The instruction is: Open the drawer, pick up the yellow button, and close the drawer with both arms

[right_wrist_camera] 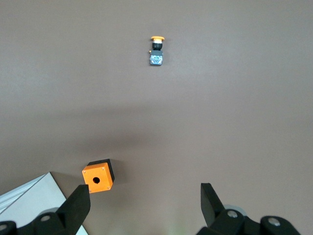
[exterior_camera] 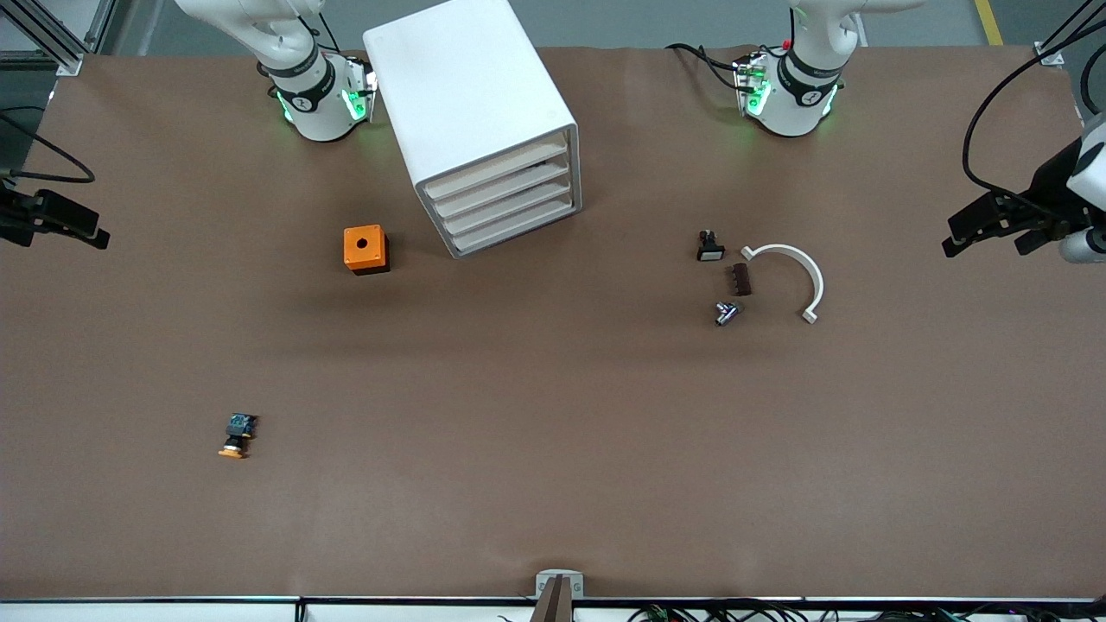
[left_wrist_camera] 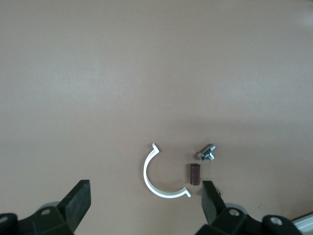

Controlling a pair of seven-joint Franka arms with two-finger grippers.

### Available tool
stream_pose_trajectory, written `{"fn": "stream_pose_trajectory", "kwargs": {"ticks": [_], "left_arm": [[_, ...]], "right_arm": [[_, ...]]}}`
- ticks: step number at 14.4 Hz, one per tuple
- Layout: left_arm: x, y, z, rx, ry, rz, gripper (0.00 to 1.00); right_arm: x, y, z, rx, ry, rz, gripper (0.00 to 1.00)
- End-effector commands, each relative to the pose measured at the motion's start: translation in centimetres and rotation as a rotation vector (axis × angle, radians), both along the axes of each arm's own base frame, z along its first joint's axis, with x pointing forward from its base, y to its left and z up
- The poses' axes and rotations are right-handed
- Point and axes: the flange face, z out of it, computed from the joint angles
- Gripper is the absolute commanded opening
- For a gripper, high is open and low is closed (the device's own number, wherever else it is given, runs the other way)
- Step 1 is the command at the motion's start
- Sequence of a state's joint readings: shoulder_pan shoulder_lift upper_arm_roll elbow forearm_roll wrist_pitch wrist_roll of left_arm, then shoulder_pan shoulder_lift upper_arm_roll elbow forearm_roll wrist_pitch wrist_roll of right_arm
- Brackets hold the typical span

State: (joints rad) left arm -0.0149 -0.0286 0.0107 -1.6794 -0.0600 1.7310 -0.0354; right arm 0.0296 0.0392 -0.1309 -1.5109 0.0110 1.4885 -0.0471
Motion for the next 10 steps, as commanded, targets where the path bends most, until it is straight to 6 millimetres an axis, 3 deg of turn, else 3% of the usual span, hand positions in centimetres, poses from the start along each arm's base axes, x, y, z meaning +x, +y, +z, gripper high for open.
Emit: {"fn": "stream_pose_trajectory", "kwargs": {"ticks": [1,6,10], "left_arm": [[1.4,-0.1,1.2,0.027,-0.028,-0.025,1.00],[1.4,-0.5,1.1,0.028,-0.023,-0.051,1.00],[1.1,-0.8,1.3,0.026,-0.009,-0.055,1.00]], "right_arm": [[-1.7,-0.2,0.2,-0.004,-0.001,-0.012,1.00],[-2.6,-2.0,-0.5,0.000,0.013,-0.033,1.00],[-2.7,-2.1,-0.4,-0.003,0.012,-0.033,1.00]]}}
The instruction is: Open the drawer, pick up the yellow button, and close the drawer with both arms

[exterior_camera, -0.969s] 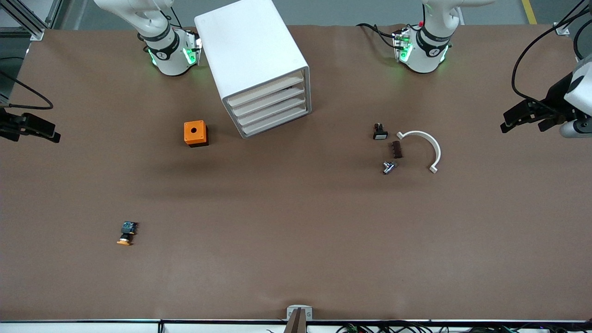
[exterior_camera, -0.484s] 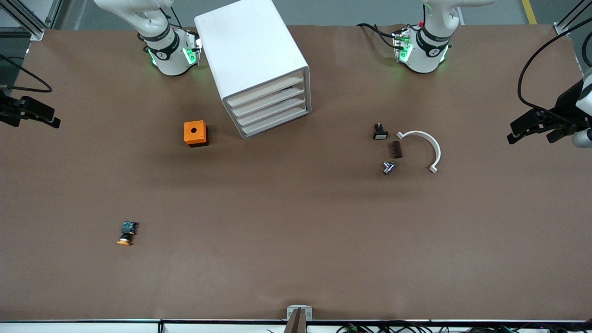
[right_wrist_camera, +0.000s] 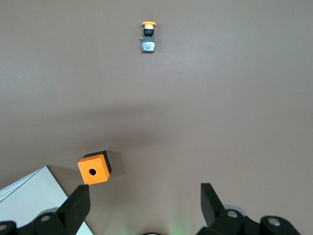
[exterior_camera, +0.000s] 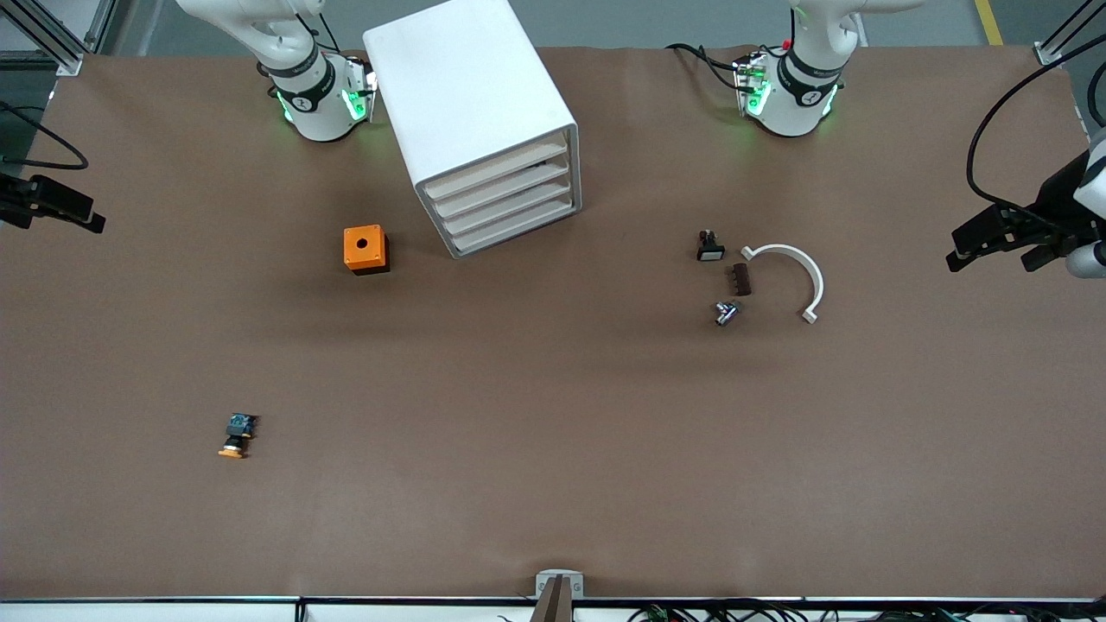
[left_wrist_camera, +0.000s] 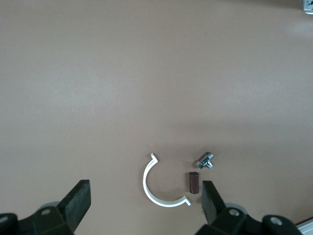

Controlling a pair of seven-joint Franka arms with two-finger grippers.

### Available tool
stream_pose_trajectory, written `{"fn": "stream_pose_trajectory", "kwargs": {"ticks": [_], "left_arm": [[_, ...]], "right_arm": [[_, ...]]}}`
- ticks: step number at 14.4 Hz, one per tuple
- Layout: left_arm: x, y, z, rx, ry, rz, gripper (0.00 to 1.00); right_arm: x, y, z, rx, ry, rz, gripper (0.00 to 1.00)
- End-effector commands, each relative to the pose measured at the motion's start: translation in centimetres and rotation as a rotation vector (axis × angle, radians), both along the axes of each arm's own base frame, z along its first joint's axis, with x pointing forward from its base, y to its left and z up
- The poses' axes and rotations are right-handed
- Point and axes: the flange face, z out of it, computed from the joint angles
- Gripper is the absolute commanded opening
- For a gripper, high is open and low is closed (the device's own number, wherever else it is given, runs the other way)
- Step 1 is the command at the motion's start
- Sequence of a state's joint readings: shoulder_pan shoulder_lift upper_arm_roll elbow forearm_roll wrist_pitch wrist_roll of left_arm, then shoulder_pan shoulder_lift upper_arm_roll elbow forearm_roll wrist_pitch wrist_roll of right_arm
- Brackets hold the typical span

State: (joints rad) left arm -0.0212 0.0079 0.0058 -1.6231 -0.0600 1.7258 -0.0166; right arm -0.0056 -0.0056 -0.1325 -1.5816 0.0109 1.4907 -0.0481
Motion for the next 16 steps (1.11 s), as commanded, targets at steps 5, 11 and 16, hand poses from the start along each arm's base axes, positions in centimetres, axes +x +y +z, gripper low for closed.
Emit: {"fn": "stream_pose_trajectory", "kwargs": {"ticks": [5,11,16], "left_arm": [[-0.5,-0.2,2.1,0.026,0.018,-0.026,1.00],[-0.6,-1.5,2.2,0.094,0.018,-0.065,1.00],[-0.6,-1.5,2.6,0.080,0.010,-0.058,1.00]], "right_arm": [[-1.1,0.2,0.7,-0.010,-0.019,0.007,1.00],[-1.9,1.3,1.4,-0.011,-0.061,0.028,1.00],[-2.3,2.0,1.7,-0.009,-0.066,0.042,1.00]]}}
